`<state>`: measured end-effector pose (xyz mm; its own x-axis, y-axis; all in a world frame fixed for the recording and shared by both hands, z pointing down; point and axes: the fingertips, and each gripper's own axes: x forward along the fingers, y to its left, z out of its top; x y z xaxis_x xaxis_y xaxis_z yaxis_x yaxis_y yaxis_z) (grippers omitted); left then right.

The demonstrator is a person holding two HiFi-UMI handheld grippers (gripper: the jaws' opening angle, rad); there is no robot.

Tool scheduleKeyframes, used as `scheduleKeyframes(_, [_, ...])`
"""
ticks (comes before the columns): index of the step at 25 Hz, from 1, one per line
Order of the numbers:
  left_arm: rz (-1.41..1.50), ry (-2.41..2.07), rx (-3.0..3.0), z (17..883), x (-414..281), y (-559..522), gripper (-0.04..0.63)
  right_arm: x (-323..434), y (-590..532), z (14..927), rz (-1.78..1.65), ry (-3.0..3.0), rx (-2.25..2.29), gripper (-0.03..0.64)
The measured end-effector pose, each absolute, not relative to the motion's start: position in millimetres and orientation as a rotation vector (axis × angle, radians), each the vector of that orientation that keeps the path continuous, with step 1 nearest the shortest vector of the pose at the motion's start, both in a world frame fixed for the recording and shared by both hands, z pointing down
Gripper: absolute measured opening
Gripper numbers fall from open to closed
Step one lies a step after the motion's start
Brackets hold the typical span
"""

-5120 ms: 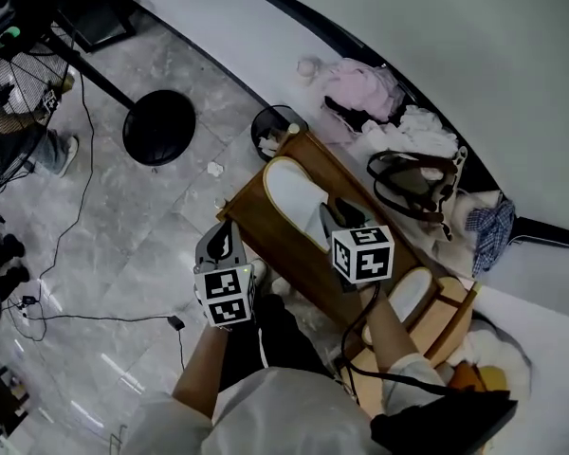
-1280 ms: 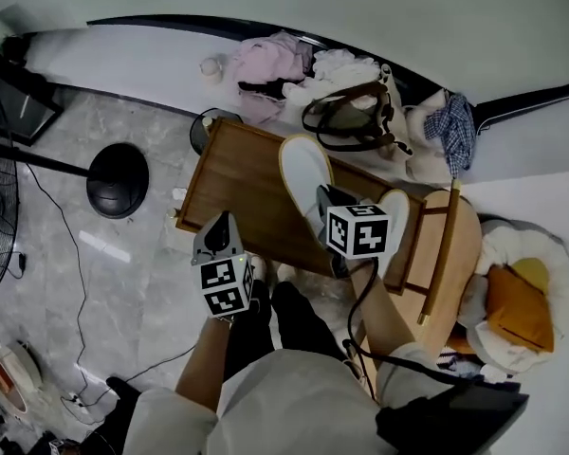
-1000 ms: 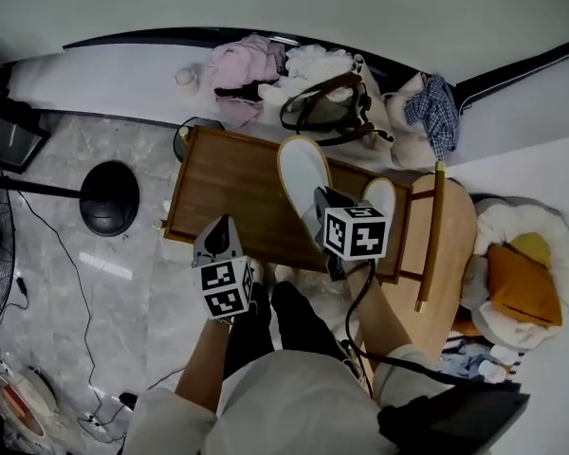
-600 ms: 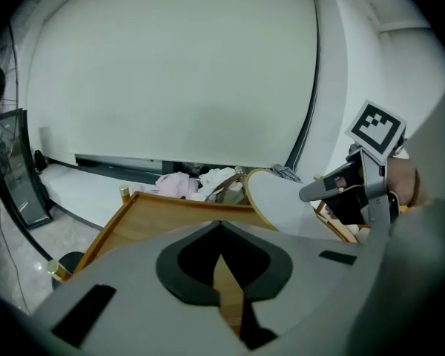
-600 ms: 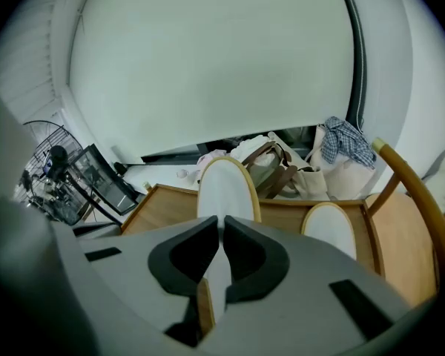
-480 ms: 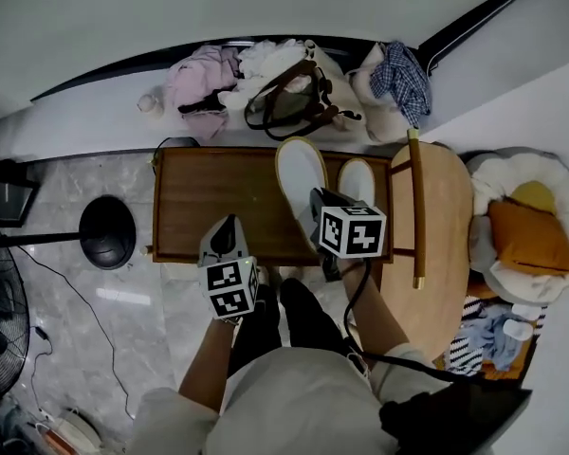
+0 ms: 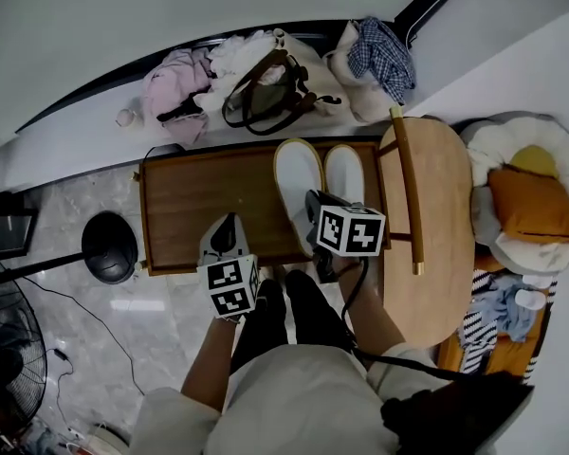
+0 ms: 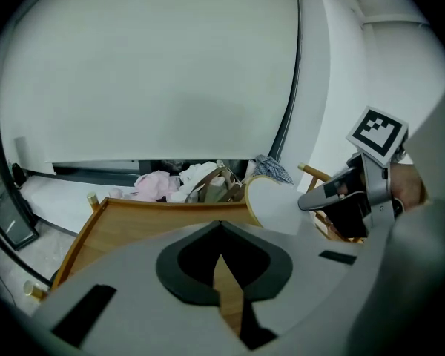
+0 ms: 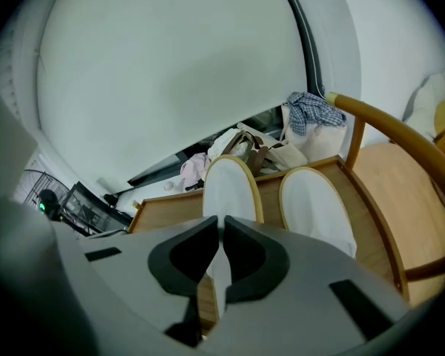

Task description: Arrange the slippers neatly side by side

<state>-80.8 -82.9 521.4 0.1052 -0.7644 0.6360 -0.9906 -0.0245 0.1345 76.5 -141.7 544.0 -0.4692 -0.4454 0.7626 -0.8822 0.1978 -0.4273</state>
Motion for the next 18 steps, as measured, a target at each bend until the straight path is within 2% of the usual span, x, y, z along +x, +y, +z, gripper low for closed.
scheduleKeyframes(18, [0.606, -1.666, 1.811, 546, -80, -89, 0.005, 86, -147, 579, 1.378, -1.889, 1.325, 0.046])
